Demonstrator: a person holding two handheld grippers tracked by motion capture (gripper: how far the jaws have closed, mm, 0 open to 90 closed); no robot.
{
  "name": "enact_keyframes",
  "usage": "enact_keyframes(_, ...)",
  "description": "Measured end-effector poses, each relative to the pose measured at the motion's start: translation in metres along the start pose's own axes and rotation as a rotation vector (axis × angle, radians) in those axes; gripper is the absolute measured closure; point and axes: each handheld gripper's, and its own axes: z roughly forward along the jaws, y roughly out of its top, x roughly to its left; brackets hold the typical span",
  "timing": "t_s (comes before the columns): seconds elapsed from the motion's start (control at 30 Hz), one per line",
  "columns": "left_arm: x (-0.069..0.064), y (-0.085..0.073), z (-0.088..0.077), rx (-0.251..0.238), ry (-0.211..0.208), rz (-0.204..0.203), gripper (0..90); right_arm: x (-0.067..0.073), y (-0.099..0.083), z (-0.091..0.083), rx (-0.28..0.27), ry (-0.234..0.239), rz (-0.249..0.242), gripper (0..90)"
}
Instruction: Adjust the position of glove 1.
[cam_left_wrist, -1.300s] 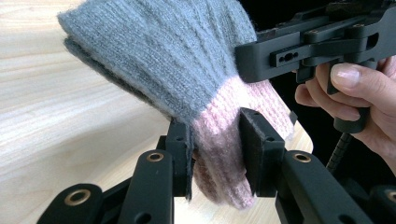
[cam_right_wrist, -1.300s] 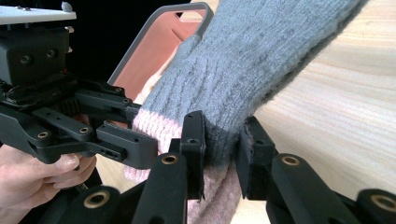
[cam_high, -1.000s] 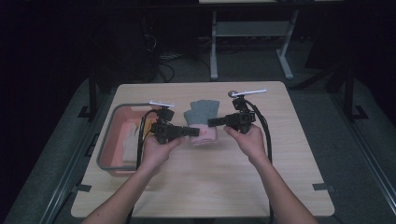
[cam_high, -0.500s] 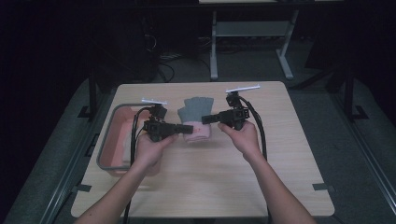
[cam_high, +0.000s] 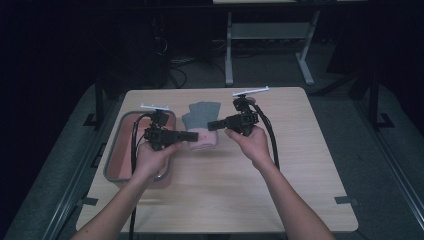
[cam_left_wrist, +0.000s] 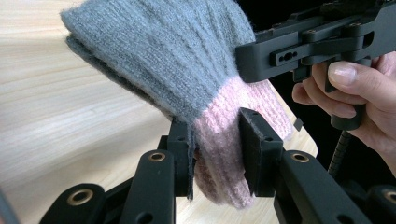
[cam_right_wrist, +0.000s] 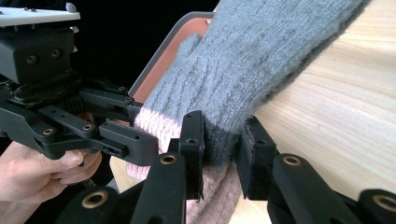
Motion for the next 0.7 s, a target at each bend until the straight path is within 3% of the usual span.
enact_keyframes(0.7, 0.018, -0.003, -0.031, -0.019, 0.030, -0.014, 68.2, 0.016, 0.015, 0.031, 0.028, 0.032, -0.026, 73.3)
